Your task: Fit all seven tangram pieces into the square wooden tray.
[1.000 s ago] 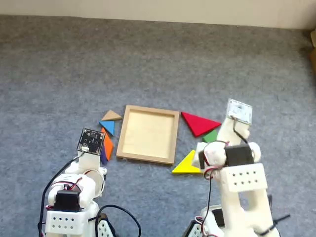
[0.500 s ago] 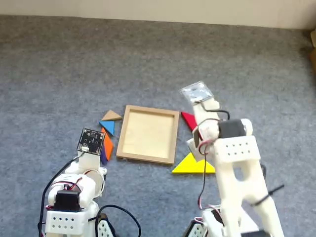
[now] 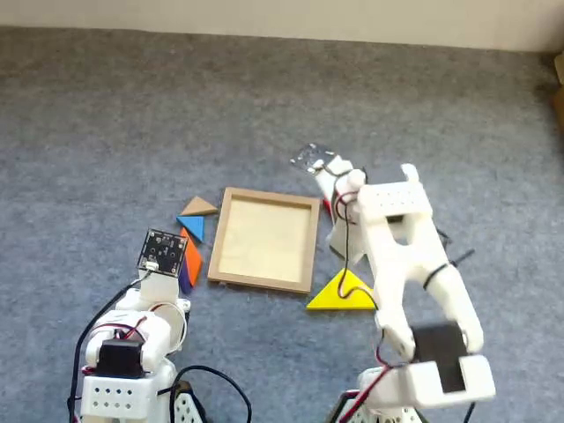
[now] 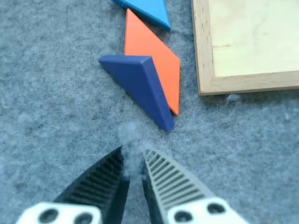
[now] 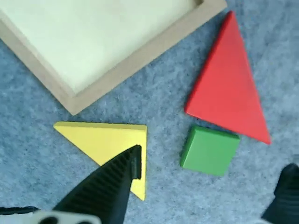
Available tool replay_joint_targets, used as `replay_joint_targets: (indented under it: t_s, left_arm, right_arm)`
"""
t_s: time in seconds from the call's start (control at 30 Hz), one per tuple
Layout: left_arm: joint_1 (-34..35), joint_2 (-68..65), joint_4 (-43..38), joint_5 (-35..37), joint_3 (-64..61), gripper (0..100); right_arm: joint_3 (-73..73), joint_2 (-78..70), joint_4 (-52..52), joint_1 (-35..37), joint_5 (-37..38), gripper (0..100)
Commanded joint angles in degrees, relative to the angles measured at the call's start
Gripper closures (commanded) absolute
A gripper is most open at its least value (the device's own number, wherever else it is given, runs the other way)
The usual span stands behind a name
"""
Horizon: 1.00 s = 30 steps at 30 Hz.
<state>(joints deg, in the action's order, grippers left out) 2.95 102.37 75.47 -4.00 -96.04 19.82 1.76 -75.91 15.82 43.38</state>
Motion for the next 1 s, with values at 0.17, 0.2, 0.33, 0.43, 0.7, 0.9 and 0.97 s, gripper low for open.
replay_joint_targets:
  t_s: [0.17,0.2,0.33,0.43,0.7,0.9,0.97]
  left_arm:
    - [0.8,2.2,0.3,-0.4,-1.1,99]
    - [0.8,2.2,0.3,-0.4,-1.1,99]
    - [0.8,2.2,0.3,-0.4,-1.1,99]
    - [0.8,2.2,0.3,-0.4,-1.1,99]
    - [0.8,2.2,0.3,-0.4,-1.1,99]
    - [0.8,2.2,0.3,-0.4,-1.1,99]
    - [0.8,2.2,0.3,-0.4,-1.1,99]
  right_arm:
    - [-9.0,-10.4,1.1,0.7,3.1,56.5]
    - [-9.6,-11.9,1.1,0.7,3.1,56.5]
    - [-14.0,-17.1,1.2,0.7,3.1,56.5]
    - [-18.2,-20.6,1.2,0.3,3.1,56.6]
    - [-22.8,-27.5,0.6,-1.7,3.2,57.7]
    - [-22.7,-29.1,0.6,-3.6,2.9,76.0]
    - [-22.7,-29.7,0.6,-3.6,2.7,78.3]
